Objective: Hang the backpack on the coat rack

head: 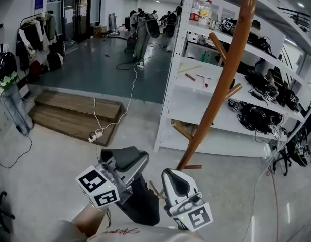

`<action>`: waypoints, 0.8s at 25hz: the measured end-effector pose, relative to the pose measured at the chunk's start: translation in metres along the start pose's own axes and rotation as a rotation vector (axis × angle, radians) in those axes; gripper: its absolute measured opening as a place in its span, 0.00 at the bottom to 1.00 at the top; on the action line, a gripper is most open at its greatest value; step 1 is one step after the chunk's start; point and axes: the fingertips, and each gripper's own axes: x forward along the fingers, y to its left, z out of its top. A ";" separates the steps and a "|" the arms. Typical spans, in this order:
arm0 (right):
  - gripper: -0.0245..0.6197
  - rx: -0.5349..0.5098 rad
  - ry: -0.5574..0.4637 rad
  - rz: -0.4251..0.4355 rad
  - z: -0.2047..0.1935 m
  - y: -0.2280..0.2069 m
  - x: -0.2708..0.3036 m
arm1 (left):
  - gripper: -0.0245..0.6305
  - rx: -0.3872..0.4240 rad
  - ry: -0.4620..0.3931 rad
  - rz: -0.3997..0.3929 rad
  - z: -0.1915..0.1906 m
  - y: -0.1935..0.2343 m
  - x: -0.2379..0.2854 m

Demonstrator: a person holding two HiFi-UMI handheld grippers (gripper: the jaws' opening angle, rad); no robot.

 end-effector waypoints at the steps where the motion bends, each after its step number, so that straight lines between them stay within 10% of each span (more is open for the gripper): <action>1: 0.07 -0.019 -0.009 -0.005 0.000 -0.003 0.005 | 0.07 0.009 -0.001 -0.014 0.006 0.009 0.004; 20: 0.07 -0.013 0.137 0.186 -0.012 -0.045 0.071 | 0.07 0.155 0.079 -0.357 0.210 0.096 0.153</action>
